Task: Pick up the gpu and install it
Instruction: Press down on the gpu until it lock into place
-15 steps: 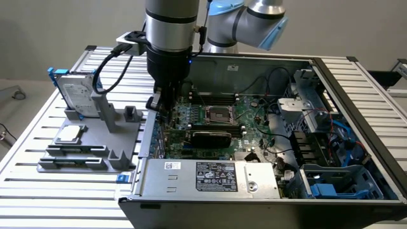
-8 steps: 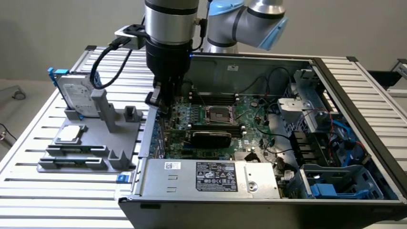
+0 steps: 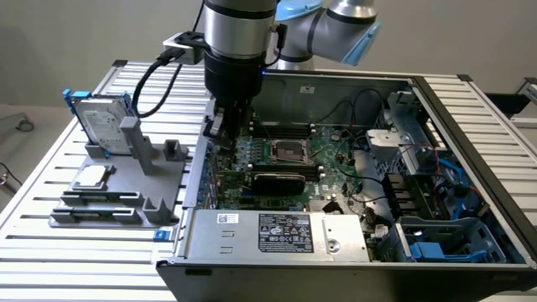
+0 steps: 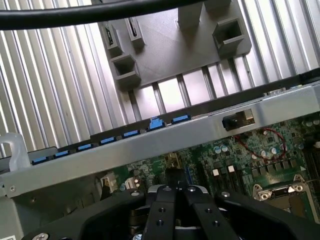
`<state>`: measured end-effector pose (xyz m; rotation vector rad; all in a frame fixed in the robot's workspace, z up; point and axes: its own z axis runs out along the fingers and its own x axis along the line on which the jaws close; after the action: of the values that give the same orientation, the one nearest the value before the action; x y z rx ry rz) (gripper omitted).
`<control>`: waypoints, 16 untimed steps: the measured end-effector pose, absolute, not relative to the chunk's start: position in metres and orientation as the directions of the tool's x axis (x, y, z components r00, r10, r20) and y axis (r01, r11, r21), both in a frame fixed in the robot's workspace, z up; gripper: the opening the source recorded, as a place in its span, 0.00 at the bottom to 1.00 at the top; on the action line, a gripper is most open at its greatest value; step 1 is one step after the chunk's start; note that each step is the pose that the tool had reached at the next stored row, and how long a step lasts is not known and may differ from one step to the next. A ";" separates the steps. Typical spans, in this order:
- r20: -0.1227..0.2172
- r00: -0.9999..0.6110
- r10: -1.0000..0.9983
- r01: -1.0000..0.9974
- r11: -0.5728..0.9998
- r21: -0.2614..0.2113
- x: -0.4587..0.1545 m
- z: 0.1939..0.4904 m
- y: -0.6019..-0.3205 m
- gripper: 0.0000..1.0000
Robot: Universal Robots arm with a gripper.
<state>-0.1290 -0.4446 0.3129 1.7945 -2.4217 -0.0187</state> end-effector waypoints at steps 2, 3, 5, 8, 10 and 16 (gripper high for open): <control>0.093 -0.284 -0.954 -0.953 0.292 0.086 -0.124 0.313 -0.445 0.11; 0.091 -0.283 -0.955 -0.953 0.291 0.087 -0.122 0.314 -0.445 0.11; 0.089 -0.281 -0.956 -0.954 0.288 0.088 -0.117 0.315 -0.445 0.11; 0.083 -0.276 -0.958 -0.955 0.283 0.089 -0.109 0.317 -0.445 0.11; 0.079 -0.272 -0.959 -0.956 0.279 0.090 -0.104 0.319 -0.445 0.11; 0.072 -0.267 -0.961 -0.958 0.273 0.092 -0.099 0.321 -0.445 0.11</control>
<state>-0.0993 -0.4446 0.3210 1.8279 -2.4136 -0.0452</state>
